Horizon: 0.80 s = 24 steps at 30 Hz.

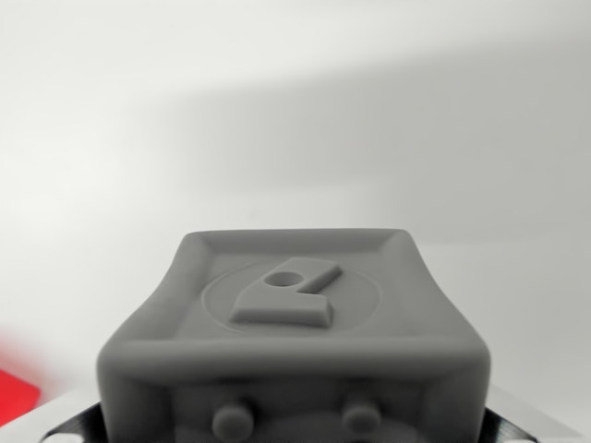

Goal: Destack cube

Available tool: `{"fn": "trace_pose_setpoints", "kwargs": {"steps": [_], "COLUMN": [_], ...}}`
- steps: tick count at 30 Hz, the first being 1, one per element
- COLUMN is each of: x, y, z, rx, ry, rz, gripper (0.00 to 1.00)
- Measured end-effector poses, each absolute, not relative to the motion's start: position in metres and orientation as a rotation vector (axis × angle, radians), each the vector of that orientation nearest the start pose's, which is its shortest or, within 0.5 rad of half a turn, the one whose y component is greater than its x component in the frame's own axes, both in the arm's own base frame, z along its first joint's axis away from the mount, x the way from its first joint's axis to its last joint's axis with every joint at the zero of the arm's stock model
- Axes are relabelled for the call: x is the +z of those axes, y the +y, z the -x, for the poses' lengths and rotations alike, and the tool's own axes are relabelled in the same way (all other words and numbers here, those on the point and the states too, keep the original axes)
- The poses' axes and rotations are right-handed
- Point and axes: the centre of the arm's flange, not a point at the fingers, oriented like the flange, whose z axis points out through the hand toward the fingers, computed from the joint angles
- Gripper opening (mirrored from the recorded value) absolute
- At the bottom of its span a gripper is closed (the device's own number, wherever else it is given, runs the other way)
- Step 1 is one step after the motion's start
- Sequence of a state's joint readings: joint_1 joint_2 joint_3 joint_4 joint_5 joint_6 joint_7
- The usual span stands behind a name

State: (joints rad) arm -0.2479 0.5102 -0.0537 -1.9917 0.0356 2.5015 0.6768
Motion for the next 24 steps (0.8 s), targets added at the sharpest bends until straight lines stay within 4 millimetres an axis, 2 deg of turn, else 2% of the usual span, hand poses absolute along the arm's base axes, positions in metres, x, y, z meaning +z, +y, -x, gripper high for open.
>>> {"fn": "trace_pose_setpoints", "kwargs": {"steps": [4, 12, 24], "x": [0.199, 0.17, 0.14], "y": [-0.184, -0.182, -0.183], "z": [-0.583, -0.583, -0.583], "rx": [0.0, 0.009, 0.007], "ry": [1.498, 1.494, 1.495], "rz": [2.768, 2.771, 2.771], "gripper": [0.0, 0.0, 0.0]}}
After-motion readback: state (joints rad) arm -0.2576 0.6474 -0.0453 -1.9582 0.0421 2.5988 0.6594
